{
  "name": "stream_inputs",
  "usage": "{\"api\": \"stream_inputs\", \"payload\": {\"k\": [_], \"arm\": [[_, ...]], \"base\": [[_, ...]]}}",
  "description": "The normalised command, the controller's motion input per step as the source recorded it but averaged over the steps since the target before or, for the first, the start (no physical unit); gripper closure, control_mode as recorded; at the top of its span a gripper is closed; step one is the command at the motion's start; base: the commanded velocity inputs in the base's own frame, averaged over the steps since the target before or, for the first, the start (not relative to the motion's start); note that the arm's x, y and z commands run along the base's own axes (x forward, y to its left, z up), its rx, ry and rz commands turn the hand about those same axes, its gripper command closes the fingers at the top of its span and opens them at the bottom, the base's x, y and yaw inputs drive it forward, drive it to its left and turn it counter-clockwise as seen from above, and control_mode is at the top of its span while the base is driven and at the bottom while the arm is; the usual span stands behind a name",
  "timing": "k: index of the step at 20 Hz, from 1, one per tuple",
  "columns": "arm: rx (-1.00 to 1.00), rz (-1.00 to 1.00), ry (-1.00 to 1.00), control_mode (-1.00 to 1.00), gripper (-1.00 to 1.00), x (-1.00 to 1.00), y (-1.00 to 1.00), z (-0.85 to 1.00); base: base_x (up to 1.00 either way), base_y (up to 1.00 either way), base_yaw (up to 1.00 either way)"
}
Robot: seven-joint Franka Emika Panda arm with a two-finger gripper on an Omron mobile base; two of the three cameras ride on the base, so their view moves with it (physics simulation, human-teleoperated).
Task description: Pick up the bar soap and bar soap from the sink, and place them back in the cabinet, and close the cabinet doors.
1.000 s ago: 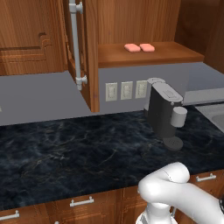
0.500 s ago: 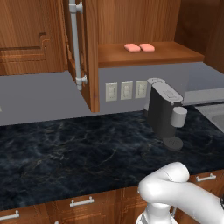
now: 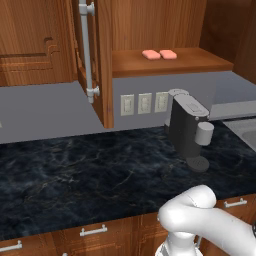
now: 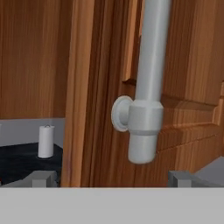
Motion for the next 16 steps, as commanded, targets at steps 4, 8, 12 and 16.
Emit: {"api": "stream_inputs", "payload": {"k": [4,8,12,16], "arm": [[0.0,0.09,0.0,-1.0,-1.0,0.01,0.03,-0.02],[0.0,0.1,0.0,-1.0,-1.0,0.01,0.1,-0.05],[0.0,0.11,0.0,-1.0,-1.0,0.0,0.15,-0.06],[0.0,0.1,0.0,-1.0,-1.0,0.01,0.13,-0.03]], "base": [[0.0,0.0,0.0],[0.0,0.0,0.0],[0.0,0.0,0.0],[0.0,0.0,0.0]]}}
